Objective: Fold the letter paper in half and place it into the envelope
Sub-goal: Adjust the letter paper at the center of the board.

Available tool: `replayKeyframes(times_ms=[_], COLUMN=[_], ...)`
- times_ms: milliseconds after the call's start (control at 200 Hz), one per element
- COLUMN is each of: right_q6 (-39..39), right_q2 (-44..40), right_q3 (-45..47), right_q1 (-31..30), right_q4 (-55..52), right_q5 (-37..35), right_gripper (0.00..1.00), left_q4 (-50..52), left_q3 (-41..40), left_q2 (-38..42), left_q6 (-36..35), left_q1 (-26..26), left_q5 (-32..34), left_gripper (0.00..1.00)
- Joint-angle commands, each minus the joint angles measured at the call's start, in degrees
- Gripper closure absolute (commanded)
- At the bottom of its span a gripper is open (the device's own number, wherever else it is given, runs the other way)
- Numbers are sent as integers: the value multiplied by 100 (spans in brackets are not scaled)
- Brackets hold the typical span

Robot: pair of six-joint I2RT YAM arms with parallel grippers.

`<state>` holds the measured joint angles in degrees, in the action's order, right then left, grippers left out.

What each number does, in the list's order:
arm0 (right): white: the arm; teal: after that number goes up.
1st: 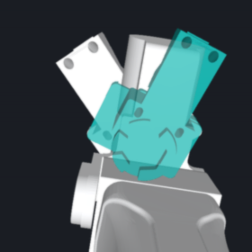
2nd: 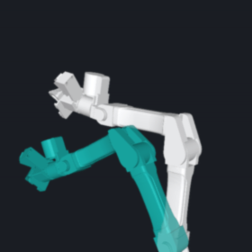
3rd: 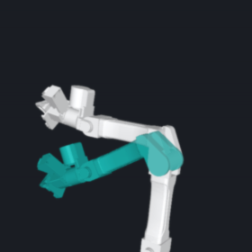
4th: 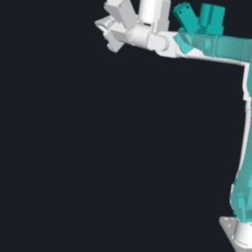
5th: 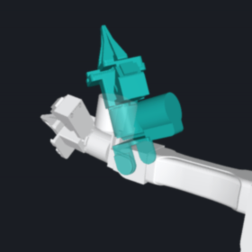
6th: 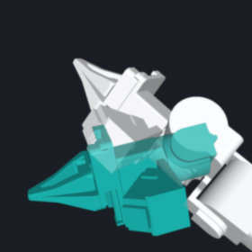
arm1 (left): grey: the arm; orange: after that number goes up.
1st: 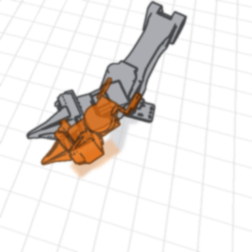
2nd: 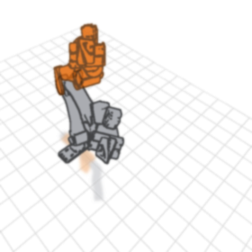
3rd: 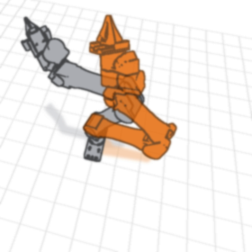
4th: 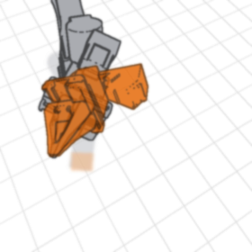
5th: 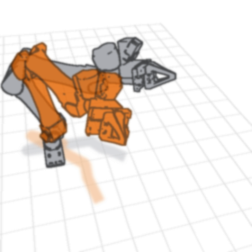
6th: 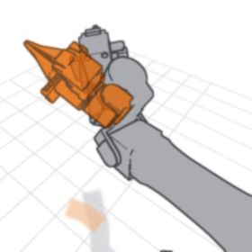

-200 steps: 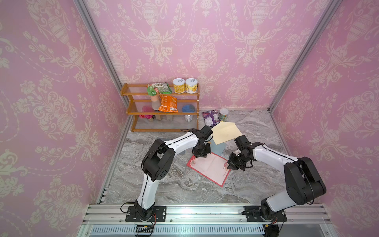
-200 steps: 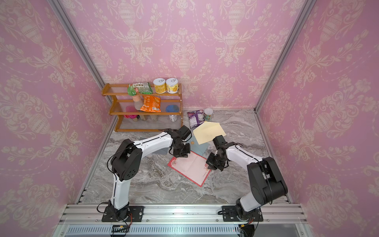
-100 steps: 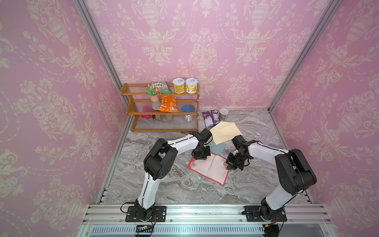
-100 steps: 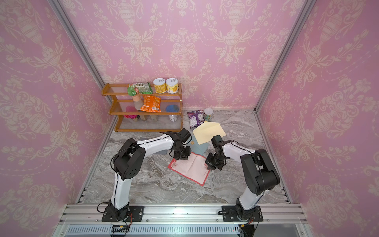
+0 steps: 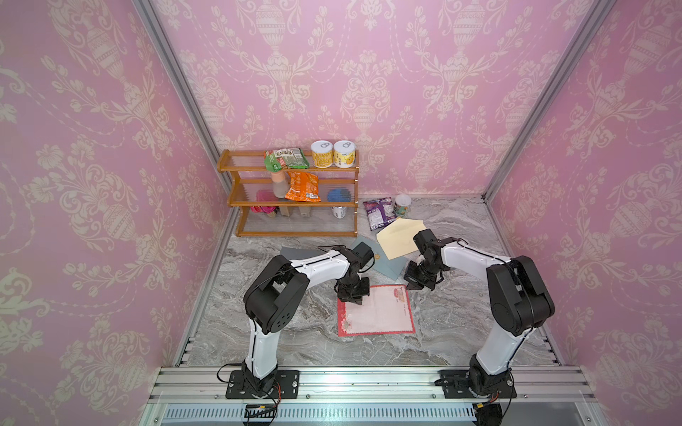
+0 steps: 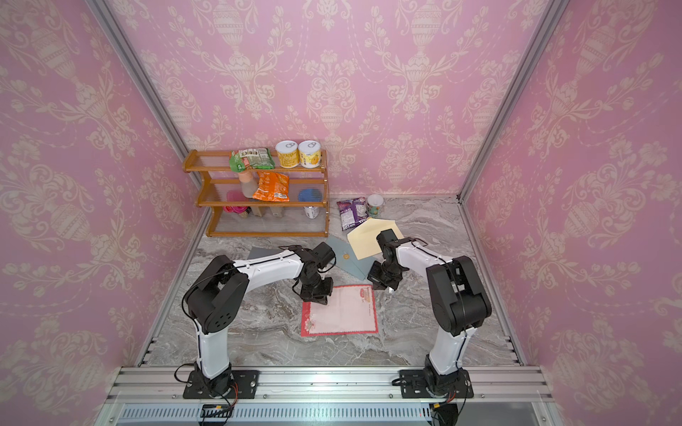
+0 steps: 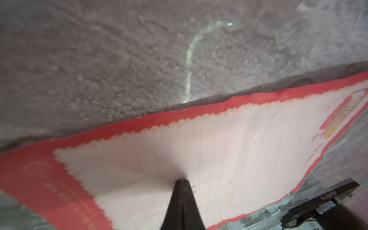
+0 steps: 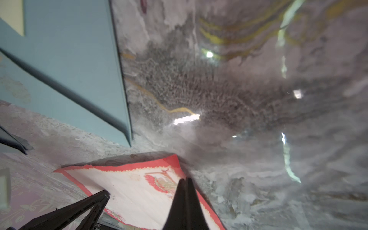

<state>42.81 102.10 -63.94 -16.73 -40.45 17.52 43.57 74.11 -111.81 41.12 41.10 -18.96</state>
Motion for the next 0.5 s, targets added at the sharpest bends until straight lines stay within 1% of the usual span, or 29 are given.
replayKeyframes(times_ms=[0, 90, 100, 125, 165, 190, 230, 260, 495], right_q6=[-218, -305, -314, -325, -313, -276, -220, -165, 483], right_q2=[-225, -466, -490, -574, -729, -827, -964, -1074, -1723], right_q3=[-206, -251, -240, -210, -138, -72, 47, 147, 814], right_q1=[13, 8, 11, 9, 11, 5, 3, -5, -275], right_q4=[-387, -611, -620, -659, -691, -709, -697, -676, -473], right_q5=[-129, -92, -80, -39, 7, 34, 109, 191, 487], right_gripper=[100, 100, 98, 86, 51, 33, 13, 1, 0], left_q4=[664, 930, 968, 1039, 1134, 1172, 1217, 1255, 1263], left_q3=[216, 589, 634, 736, 850, 886, 912, 888, 379], left_q2=[255, 458, 476, 513, 551, 557, 572, 567, 564], left_q6=[-248, -392, -412, -442, -502, -528, -585, -635, -1008], left_q1=[38, 30, 34, 35, 38, 34, 32, 35, 24], left_q5=[330, 555, 581, 611, 601, 570, 505, 473, 310], left_gripper=[100, 100, 100, 100, 100, 100, 100, 100, 100])
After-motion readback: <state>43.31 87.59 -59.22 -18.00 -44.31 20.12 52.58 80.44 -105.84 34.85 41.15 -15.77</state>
